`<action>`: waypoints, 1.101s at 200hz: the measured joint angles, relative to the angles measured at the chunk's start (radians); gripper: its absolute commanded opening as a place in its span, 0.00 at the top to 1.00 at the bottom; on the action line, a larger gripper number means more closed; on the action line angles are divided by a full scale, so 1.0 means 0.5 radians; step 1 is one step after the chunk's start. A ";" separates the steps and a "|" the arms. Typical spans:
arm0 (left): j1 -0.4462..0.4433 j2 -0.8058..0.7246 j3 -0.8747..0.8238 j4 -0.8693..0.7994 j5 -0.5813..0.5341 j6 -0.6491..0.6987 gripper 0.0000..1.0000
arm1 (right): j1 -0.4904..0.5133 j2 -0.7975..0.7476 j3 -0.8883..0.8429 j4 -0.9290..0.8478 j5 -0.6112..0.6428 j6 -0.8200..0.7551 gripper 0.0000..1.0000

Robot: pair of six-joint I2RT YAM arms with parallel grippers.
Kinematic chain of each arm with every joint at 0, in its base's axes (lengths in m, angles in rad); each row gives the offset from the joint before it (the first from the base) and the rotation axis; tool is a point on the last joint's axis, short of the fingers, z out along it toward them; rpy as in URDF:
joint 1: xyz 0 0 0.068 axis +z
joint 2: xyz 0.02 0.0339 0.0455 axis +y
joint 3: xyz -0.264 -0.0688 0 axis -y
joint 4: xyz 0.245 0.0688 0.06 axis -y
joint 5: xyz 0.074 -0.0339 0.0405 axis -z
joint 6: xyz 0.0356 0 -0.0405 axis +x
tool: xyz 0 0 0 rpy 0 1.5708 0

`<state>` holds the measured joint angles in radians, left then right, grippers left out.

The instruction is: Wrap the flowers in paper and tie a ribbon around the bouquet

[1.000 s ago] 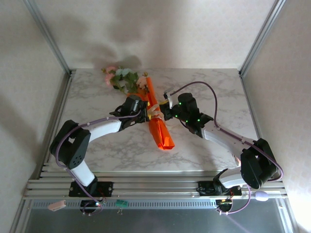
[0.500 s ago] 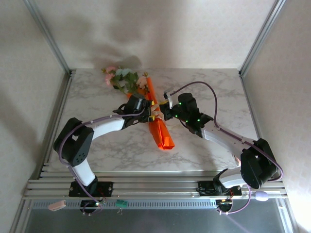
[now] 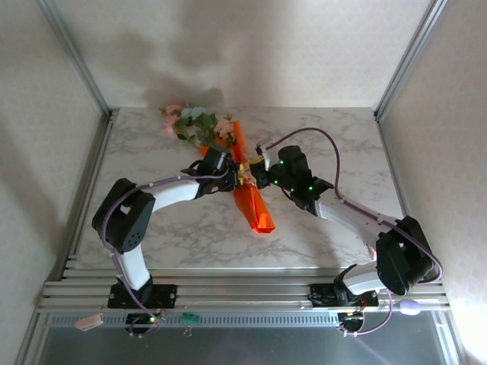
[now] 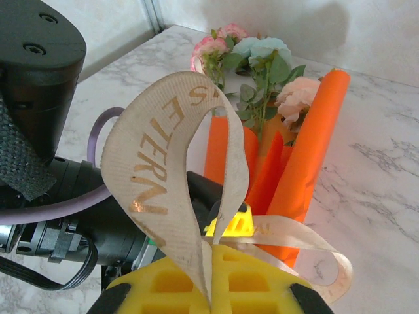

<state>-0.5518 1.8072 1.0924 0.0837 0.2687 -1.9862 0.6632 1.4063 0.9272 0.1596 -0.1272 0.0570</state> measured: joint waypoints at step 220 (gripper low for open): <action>0.079 0.009 0.292 -0.314 0.108 0.465 1.00 | -0.018 0.597 1.017 -1.147 0.186 0.600 1.00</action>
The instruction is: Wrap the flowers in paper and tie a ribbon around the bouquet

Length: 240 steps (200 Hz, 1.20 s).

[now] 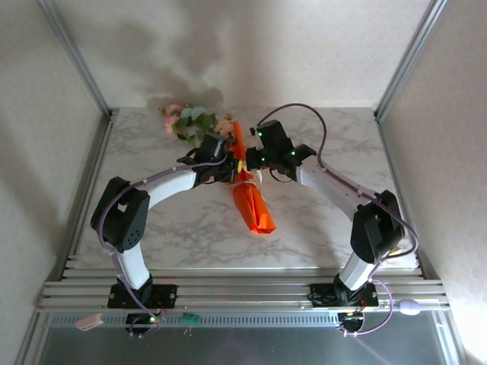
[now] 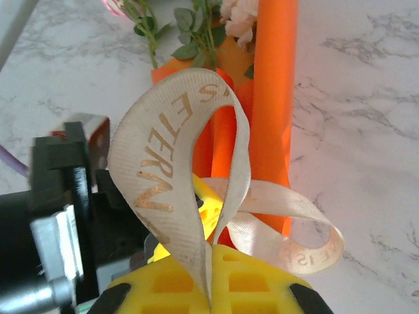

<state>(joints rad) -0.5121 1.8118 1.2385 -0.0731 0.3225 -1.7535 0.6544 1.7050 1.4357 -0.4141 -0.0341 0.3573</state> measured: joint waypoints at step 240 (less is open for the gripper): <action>-0.031 0.051 -0.037 -0.094 -0.065 0.385 0.53 | -0.131 0.454 0.324 -0.317 -0.301 0.306 1.00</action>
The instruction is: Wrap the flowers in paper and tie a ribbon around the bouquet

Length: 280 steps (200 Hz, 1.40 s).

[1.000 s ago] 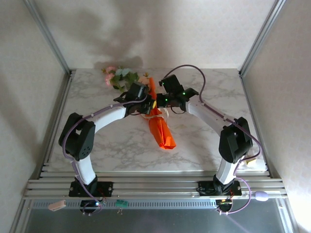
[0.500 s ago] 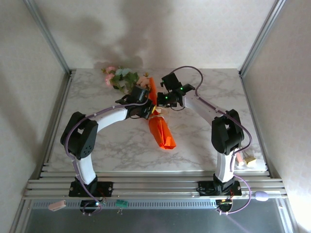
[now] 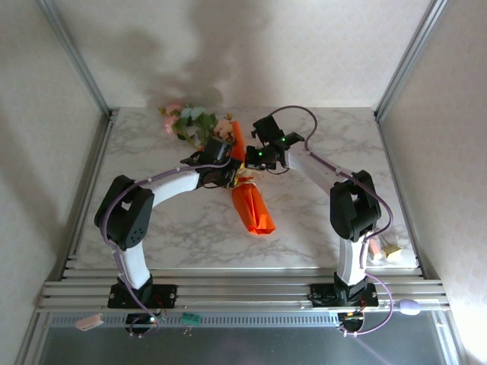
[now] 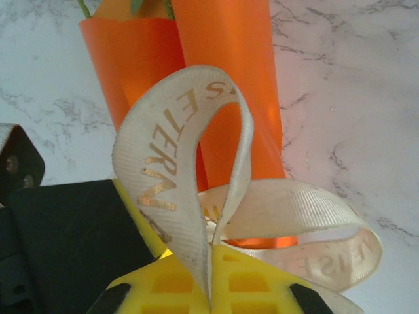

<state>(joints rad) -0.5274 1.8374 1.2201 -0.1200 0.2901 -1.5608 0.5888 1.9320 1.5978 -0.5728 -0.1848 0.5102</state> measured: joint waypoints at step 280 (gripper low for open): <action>-0.107 -0.117 -0.103 0.136 0.057 -0.827 0.53 | -0.013 0.000 -0.092 -0.023 -0.001 0.023 1.00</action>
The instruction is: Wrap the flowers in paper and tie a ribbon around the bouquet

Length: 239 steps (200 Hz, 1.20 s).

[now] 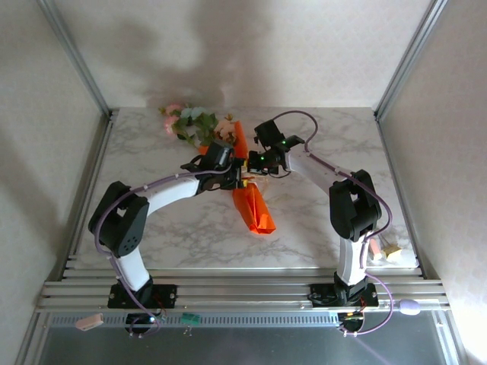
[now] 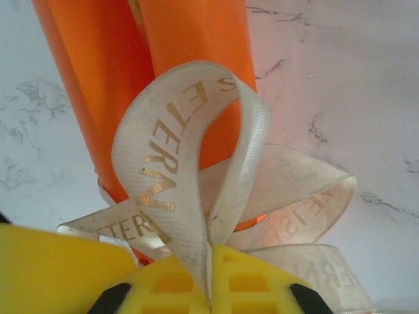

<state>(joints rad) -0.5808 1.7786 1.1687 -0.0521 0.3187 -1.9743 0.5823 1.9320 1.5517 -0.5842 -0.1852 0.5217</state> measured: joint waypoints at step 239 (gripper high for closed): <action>0.040 -0.036 -0.001 -0.024 -0.087 -0.022 0.55 | 0.000 0.000 0.000 0.024 -0.007 0.000 1.00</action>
<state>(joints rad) -0.5610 1.7607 1.1683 -0.0643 0.2752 -1.9854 0.5823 1.9320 1.5517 -0.5720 -0.1886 0.5217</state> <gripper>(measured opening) 0.449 0.056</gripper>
